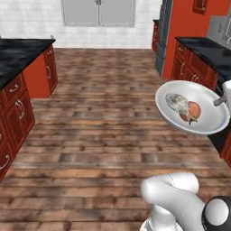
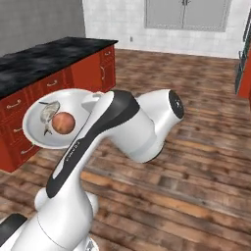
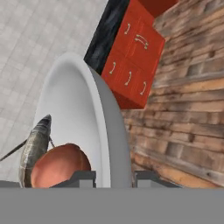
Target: The microwave is finished heating the fish and onion. Take the bowl containing the food and place it on the dining counter.
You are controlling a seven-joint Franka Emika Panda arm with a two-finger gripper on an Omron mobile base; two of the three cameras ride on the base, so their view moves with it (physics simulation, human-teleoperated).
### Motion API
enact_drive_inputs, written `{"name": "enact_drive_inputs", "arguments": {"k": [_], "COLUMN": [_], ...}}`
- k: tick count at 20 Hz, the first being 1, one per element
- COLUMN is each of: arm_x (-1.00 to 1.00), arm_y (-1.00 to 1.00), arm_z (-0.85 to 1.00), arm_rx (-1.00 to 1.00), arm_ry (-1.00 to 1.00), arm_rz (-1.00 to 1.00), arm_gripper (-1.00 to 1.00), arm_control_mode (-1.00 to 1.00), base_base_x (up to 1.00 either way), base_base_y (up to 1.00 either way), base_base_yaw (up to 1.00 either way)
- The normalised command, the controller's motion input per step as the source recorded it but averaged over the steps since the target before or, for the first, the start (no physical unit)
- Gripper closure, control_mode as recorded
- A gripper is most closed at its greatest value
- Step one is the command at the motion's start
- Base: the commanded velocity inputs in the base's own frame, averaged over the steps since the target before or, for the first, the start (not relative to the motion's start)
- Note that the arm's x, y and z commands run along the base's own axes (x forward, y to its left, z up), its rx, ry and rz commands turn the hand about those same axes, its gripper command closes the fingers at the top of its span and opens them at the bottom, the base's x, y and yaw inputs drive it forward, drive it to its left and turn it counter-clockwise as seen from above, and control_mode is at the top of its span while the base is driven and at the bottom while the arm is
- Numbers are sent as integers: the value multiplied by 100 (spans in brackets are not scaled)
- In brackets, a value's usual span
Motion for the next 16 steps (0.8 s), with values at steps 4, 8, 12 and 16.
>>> {"name": "enact_drive_inputs", "arguments": {"k": [4, 8, 12, 16], "arm_x": [0, 0, 0, 0], "arm_y": [0, 0, 0, 0], "arm_z": [0, 0, 0, 0], "arm_rx": [0, 0, 0, 0], "arm_ry": [0, 0, 0, 0], "arm_rz": [0, 0, 0, 0], "arm_gripper": [100, 100, 100, 100], "arm_control_mode": [100, 100, 100, 100], "base_base_x": [92, 100, 100, 100], "base_base_y": [100, 100, 100, 100], "base_base_yaw": [40, 35, 32, 26]}}
